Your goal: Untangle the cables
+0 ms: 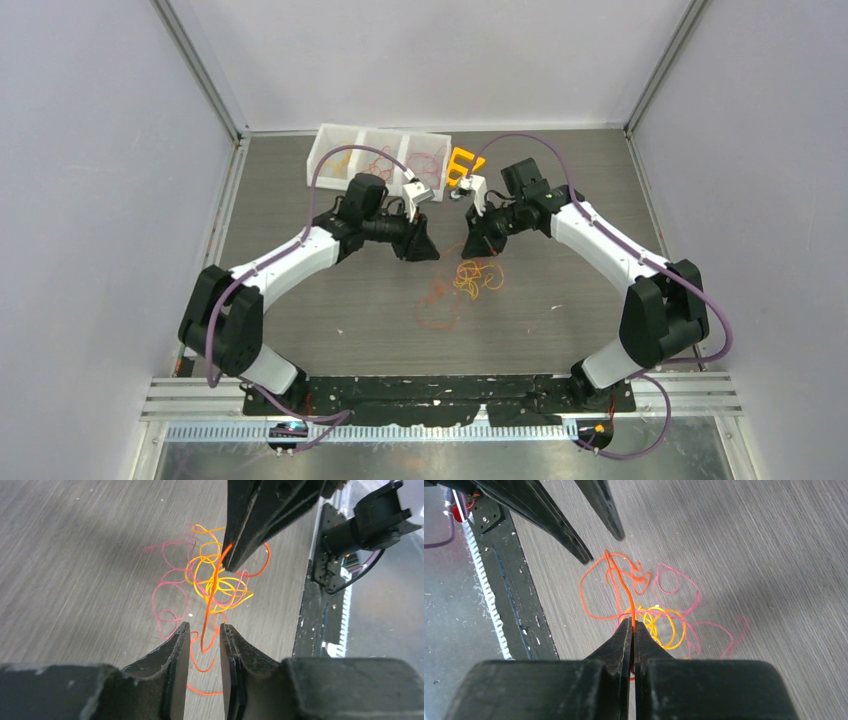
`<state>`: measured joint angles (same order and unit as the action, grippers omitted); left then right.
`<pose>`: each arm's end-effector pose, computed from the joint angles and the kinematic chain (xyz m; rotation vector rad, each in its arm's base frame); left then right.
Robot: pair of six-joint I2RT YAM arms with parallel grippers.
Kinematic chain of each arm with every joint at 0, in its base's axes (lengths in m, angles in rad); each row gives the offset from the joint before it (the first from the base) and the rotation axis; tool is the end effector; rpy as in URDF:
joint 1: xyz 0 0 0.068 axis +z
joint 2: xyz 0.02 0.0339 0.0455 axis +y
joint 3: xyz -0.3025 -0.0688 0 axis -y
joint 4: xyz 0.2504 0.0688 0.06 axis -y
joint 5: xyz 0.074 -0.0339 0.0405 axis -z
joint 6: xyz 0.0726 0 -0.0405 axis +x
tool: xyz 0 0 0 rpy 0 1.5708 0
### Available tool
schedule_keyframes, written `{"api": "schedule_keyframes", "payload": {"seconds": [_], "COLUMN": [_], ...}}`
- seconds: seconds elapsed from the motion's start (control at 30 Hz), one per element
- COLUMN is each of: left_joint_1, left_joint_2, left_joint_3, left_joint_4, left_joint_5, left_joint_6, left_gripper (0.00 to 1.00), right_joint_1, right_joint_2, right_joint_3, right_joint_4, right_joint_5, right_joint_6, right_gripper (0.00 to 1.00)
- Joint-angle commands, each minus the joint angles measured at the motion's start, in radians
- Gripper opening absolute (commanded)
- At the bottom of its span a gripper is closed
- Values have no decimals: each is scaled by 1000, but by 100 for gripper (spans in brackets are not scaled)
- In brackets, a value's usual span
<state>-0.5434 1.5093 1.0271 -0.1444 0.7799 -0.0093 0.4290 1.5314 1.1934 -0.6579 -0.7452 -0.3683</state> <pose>0.2756 -0.2261 0.2788 1.0135 1.9760 -1.1621 0.2828 0.1835 0.2825 -1.2009 2.1284 0.9702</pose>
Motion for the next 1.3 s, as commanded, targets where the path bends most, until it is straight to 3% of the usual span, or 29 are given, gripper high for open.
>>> {"api": "schedule_keyframes", "payload": {"seconds": [0.0,0.2,0.27,0.37,0.5,0.77,0.93,1.0,1.1,1.13,1.2,1.23,1.27], "left_joint_1": [-24,-31,-39,-65,-49,130,202,213,220,221,221,221,221], "left_joint_2": [23,21,32,52,44,-170,-285,-315,-339,-344,-345,-341,-338], "left_joint_3": [-3,-58,-52,-29,-15,-78,-86,-85,-78,-77,-72,-68,-64], "left_joint_4": [137,245,240,168,76,-107,-287,-320,-360,-367,-373,-370,-371], "left_joint_5": [114,83,74,15,-18,36,87,100,92,94,97,104,121], "left_joint_6": [-113,-187,-183,-135,-90,-8,118,135,160,168,179,178,178], "left_gripper": [31,54,55,44,0,0,0,0,0,0,0,0,0], "right_joint_1": [23,30,33,32,34,12,-3,-5,-10,-15,-34,-41,-45], "right_joint_2": [-44,-31,-30,-29,-42,56,151,176,197,198,182,156,116], "right_joint_3": [-4,-6,-3,-2,-24,-85,-79,-70,-50,-43,-13,1,6], "right_joint_4": [40,48,50,45,35,15,18,18,6,-21,-53,-57,-46], "right_joint_5": [-27,-20,-23,-33,-14,388,521,567,587,573,467,367,279], "right_joint_6": [23,26,30,25,-12,-142,-153,-156,-162,-164,-163,-157,-133], "right_gripper": [5,6,6,5,6,22,26,22,8,10,29,46,53]}}
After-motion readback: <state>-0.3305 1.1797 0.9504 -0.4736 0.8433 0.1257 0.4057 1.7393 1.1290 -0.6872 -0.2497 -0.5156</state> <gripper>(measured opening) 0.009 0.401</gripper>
